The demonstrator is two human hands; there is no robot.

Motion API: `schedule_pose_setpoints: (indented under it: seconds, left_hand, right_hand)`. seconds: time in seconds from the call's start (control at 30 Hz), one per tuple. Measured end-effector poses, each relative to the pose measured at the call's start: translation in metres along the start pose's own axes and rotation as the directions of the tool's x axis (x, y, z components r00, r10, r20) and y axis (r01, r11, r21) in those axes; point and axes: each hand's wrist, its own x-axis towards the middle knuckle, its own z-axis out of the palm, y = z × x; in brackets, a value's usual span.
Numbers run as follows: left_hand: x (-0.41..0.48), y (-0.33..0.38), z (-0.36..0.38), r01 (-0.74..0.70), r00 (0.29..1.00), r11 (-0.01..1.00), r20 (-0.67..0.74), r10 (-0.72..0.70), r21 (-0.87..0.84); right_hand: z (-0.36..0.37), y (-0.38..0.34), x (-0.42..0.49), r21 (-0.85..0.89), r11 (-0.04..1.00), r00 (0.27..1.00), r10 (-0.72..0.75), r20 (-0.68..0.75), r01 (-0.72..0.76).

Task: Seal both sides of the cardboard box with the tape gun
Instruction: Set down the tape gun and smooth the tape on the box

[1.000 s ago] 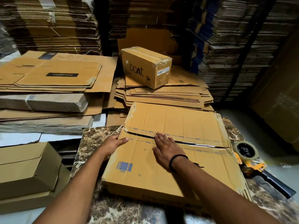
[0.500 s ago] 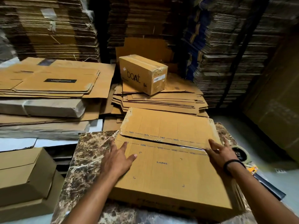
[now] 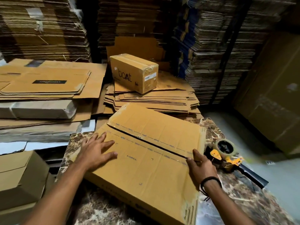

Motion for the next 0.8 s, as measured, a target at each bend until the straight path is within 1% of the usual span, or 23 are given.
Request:
schedule_pose_setpoints:
  seconds: [0.07, 0.1, 0.13, 0.17, 0.2, 0.23, 0.27, 0.33, 0.43, 0.5, 0.6, 0.67, 0.73, 0.77, 0.8]
  left_hand:
    - [-0.02, 0.01, 0.006, -0.163, 0.985, 0.986, 0.05, 0.164, -0.026]
    - [-0.03, 0.014, 0.01, -0.244, 0.966, 0.969, 0.078, 0.246, -0.028]
    - [-0.038, 0.015, 0.016, -0.316, 0.944, 0.949, 0.09, 0.316, -0.013]
    - [-0.043, 0.016, 0.02, -0.365, 0.928, 0.931, 0.086, 0.363, 0.011]
    - [-0.045, 0.014, 0.022, -0.381, 0.922, 0.924, 0.083, 0.379, 0.02]
    - [-0.045, 0.012, 0.021, -0.374, 0.925, 0.927, 0.084, 0.372, 0.012]
    - [-0.043, 0.009, 0.019, -0.355, 0.931, 0.935, 0.083, 0.354, -0.008]
    - [-0.038, 0.003, 0.015, -0.321, 0.945, 0.946, 0.045, 0.323, -0.053]
    - [-0.033, -0.011, 0.016, -0.315, 0.949, 0.946, -0.053, 0.311, -0.075]
    - [-0.031, -0.017, 0.017, -0.312, 0.948, 0.947, -0.087, 0.305, -0.076]
    - [-0.027, -0.019, 0.011, -0.237, 0.969, 0.966, -0.097, 0.227, -0.104]
    - [-0.029, -0.009, 0.008, -0.144, 0.984, 0.988, -0.114, 0.136, -0.061]
    - [-0.037, 0.012, 0.012, 0.027, 0.985, 0.999, -0.168, -0.03, -0.023]
    - [-0.043, 0.024, 0.015, 0.111, 0.97, 0.991, -0.211, -0.125, -0.078]
    - [-0.051, 0.038, 0.019, 0.184, 0.947, 0.967, -0.233, -0.222, -0.175]
  right_hand:
    - [-0.011, -0.001, 0.013, -0.082, 0.994, 0.995, -0.062, 0.074, 0.068]
    - [-0.017, -0.002, 0.022, -0.124, 0.984, 0.985, -0.111, 0.134, 0.128]
    - [-0.021, -0.002, 0.03, -0.208, 0.951, 0.959, -0.183, 0.215, 0.228]
    - [-0.023, -0.003, 0.036, -0.321, 0.881, 0.917, -0.246, 0.315, 0.347]
    - [-0.023, -0.003, 0.04, -0.405, 0.792, 0.865, -0.292, 0.407, 0.458]
    - [-0.022, -0.002, 0.043, -0.442, 0.727, 0.828, -0.315, 0.464, 0.525]
    - [-0.02, 0.001, 0.045, -0.469, 0.69, 0.813, -0.321, 0.486, 0.552]
    - [-0.015, 0.005, 0.044, -0.498, 0.66, 0.815, -0.342, 0.468, 0.563]
    - [-0.007, 0.011, 0.025, -0.53, 0.64, 0.823, -0.336, 0.457, 0.556]
    - [-0.001, 0.013, 0.009, -0.557, 0.652, 0.849, -0.3, 0.435, 0.515]
    - [0.002, 0.01, -0.014, -0.571, 0.662, 0.872, -0.318, 0.372, 0.485]
    - [-0.004, 0.0, -0.01, -0.582, 0.67, 0.887, -0.358, 0.291, 0.461]
    - [-0.012, -0.012, 0.017, -0.61, 0.667, 0.901, -0.368, 0.228, 0.427]
    - [-0.016, -0.019, 0.038, -0.63, 0.662, 0.911, -0.347, 0.222, 0.405]
    - [-0.019, -0.024, 0.059, -0.649, 0.652, 0.919, -0.31, 0.244, 0.393]
